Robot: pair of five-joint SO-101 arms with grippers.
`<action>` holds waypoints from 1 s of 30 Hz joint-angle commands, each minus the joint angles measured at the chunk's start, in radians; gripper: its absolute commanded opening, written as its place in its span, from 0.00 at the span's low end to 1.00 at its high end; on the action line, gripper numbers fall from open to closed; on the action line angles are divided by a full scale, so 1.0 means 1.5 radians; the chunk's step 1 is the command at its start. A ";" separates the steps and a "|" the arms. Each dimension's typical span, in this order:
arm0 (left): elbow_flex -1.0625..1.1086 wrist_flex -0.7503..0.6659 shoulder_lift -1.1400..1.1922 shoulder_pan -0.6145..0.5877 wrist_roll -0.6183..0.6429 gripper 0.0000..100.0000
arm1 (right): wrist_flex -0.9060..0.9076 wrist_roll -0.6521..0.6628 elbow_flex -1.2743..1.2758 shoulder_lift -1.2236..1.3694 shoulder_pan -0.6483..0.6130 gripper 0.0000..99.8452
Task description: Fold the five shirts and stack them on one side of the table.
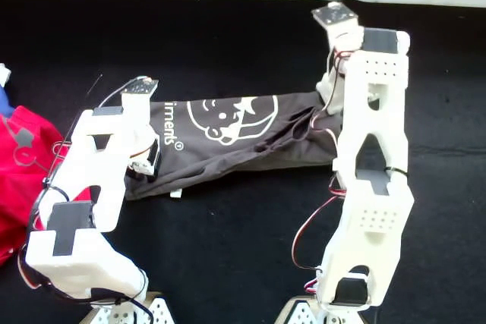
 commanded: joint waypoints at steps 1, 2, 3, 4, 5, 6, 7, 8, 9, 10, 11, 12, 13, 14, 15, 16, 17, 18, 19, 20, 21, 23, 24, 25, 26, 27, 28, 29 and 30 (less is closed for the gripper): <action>0.002 -0.035 -0.001 -0.007 0.003 0.09 | 0.011 0.012 0.008 -0.012 -0.007 0.00; 0.002 -0.035 -0.001 -0.007 0.003 0.09 | 0.011 0.012 0.028 -0.013 -0.012 0.02; 0.002 -0.035 -0.001 -0.007 0.003 0.09 | 0.011 0.013 0.050 -0.013 -0.016 0.01; 0.002 -0.035 -0.001 -0.007 0.003 0.09 | 0.011 0.013 0.075 -0.013 -0.020 0.00; 0.002 -0.035 -0.001 -0.007 0.003 0.09 | 0.011 0.013 0.103 -0.013 -0.024 0.01; 0.002 -0.035 -0.001 -0.007 0.003 0.09 | 0.011 0.013 0.129 -0.013 -0.027 0.01; 0.002 -0.035 -0.001 -0.007 0.003 0.09 | 0.011 0.012 0.152 -0.014 -0.031 0.01; 0.002 -0.035 -0.001 -0.007 0.003 0.09 | 0.011 0.012 0.171 -0.014 -0.032 0.01; 0.002 -0.035 -0.001 -0.007 0.003 0.09 | 0.011 0.011 0.186 -0.014 -0.034 0.01; 0.001 -0.035 -0.001 -0.007 0.003 0.09 | 0.011 0.011 0.196 -0.013 -0.038 0.01; 0.001 -0.035 -0.001 -0.007 0.003 0.09 | 0.011 0.011 0.202 -0.013 -0.043 0.01; -0.001 -0.035 -0.001 -0.007 0.003 0.09 | 0.010 0.011 0.203 -0.012 -0.053 0.01; -0.001 -0.035 -0.001 -0.007 0.003 0.09 | 0.009 0.010 0.203 -0.011 -0.065 0.01; -0.001 -0.035 -0.001 -0.007 0.003 0.09 | 0.008 0.010 0.203 -0.011 -0.079 0.01; -0.001 -0.035 -0.001 -0.007 0.003 0.09 | 0.004 0.010 0.202 -0.011 -0.097 0.01; -0.001 -0.035 -0.001 -0.007 0.003 0.09 | -0.010 0.009 0.202 -0.010 -0.115 0.01; -0.001 -0.035 -0.001 -0.007 0.003 0.09 | -0.023 0.007 0.203 -0.008 -0.135 0.01; -0.001 -0.035 -0.001 -0.007 0.003 0.09 | -0.038 -0.006 0.203 -0.006 -0.152 0.01; -0.001 -0.035 -0.001 -0.007 0.003 0.09 | -0.063 -0.026 0.203 -0.006 -0.168 0.01; -0.001 -0.035 -0.001 -0.007 0.003 0.09 | -0.091 -0.046 0.202 -0.009 -0.180 0.01; -0.001 -0.035 -0.001 -0.007 0.003 0.09 | -0.121 -0.064 0.202 -0.011 -0.188 0.01; -0.001 -0.035 -0.001 -0.007 0.003 0.09 | -0.165 -0.093 0.184 -0.007 -0.195 0.01; -0.001 -0.035 -0.001 -0.007 0.003 0.09 | -0.183 -0.102 0.177 -0.006 -0.195 0.01; -0.001 -0.035 -0.001 -0.007 0.003 0.09 | -0.197 -0.108 0.172 -0.005 -0.194 0.01; -0.001 -0.035 -0.001 -0.007 0.003 0.09 | -0.211 -0.111 0.172 -0.005 -0.193 0.01; -0.001 -0.035 -0.001 -0.007 0.003 0.09 | -0.221 -0.110 0.172 -0.005 -0.192 0.01; -0.001 -0.035 -0.001 -0.007 0.003 0.09 | -0.228 -0.109 0.173 -0.004 -0.192 0.01; -0.001 -0.035 -0.001 -0.007 0.003 0.09 | -0.230 -0.109 0.174 0.001 -0.192 0.01; -0.001 -0.035 -0.001 -0.007 0.003 0.09 | -0.231 -0.109 0.173 0.011 -0.192 0.01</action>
